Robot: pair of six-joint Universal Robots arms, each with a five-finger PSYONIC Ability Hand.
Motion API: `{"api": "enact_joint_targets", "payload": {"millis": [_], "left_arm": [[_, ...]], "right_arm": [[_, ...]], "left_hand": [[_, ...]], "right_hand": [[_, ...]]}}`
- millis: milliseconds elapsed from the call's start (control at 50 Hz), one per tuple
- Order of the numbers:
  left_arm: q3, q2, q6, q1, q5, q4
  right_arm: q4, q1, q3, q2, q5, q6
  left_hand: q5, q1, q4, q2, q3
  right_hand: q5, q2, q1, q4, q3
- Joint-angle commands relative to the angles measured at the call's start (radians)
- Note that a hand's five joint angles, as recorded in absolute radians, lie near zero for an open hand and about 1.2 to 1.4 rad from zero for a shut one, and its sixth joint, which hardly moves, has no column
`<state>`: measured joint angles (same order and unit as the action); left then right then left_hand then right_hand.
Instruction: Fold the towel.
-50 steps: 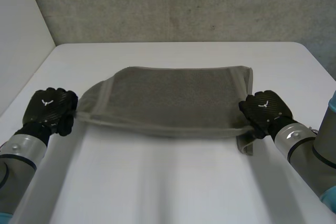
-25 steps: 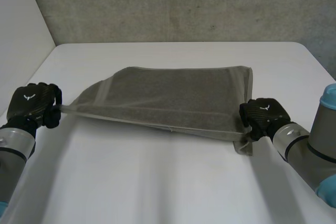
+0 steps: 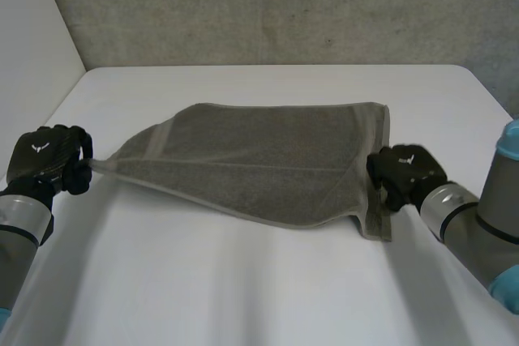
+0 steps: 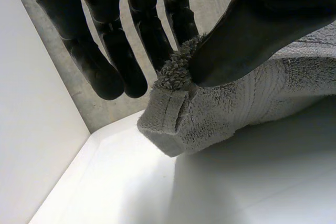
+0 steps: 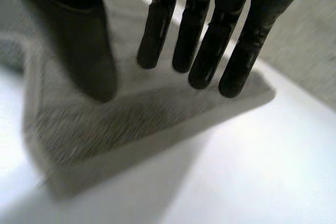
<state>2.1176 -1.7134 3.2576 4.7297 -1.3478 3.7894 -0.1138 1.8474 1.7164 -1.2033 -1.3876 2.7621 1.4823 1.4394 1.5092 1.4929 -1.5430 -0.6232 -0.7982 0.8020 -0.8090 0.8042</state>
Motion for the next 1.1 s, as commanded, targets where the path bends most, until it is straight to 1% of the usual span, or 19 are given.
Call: {"api": "enact_joint_targets", "payload": {"millis": [20, 60, 140, 180, 240, 280, 440, 680, 1100], "left_arm": [[0.001, 0.001, 0.001, 0.006, 0.001, -0.001], [0.001, 0.001, 0.001, 0.009, 0.003, -0.001], [0.001, 0.001, 0.001, 0.018, 0.003, -0.001], [0.001, 0.001, -0.001, 0.021, 0.003, -0.001], [0.004, 0.001, -0.001, 0.024, 0.003, -0.001], [0.005, 0.001, -0.001, 0.026, 0.003, -0.001], [0.007, 0.001, 0.001, 0.024, 0.004, -0.001], [0.004, 0.001, 0.002, 0.026, 0.004, -0.001], [0.005, 0.001, 0.004, 0.026, 0.007, -0.001]], "right_arm": [[0.137, -0.014, -0.024, 0.028, 0.007, -0.111], [0.160, -0.019, -0.005, -0.001, 0.015, -0.140], [0.157, -0.017, 0.029, -0.010, 0.025, -0.148], [0.132, -0.016, 0.052, -0.007, 0.054, -0.148], [0.112, -0.008, 0.058, -0.002, 0.071, -0.148], [0.079, -0.004, 0.064, 0.025, 0.091, -0.148], [-0.012, -0.004, 0.081, 0.054, 0.094, -0.147], [-0.047, -0.004, 0.081, 0.080, 0.088, -0.164], [-0.112, -0.008, 0.071, 0.110, 0.082, -0.167]], "left_hand": [[-0.261, -0.043, -0.113, -0.097, 0.147], [-0.261, -0.043, -0.113, -0.097, 0.147], [-0.261, -0.043, -0.113, -0.097, 0.147], [-0.261, -0.043, -0.113, -0.097, 0.147], [-0.261, -0.043, -0.113, -0.097, 0.147], [-0.261, -0.043, -0.113, -0.097, 0.147], [-0.261, -0.043, -0.113, -0.097, 0.147], [-0.261, -0.043, -0.113, -0.097, 0.147], [-0.261, -0.043, -0.113, -0.097, 0.147]], "right_hand": [[0.055, 0.056, -0.059, 0.066, -0.062], [0.052, 0.053, -0.056, 0.063, -0.059], [0.070, 0.070, -0.074, 0.081, -0.076], [0.093, 0.094, -0.097, 0.104, -0.100], [0.137, 0.138, -0.142, 0.149, -0.144], [0.164, 0.164, -0.168, 0.175, -0.170], [0.181, 0.182, -0.186, 0.193, -0.188], [0.184, 0.185, -0.189, 0.196, -0.191], [0.079, 0.079, -0.083, 0.090, -0.085]]}}
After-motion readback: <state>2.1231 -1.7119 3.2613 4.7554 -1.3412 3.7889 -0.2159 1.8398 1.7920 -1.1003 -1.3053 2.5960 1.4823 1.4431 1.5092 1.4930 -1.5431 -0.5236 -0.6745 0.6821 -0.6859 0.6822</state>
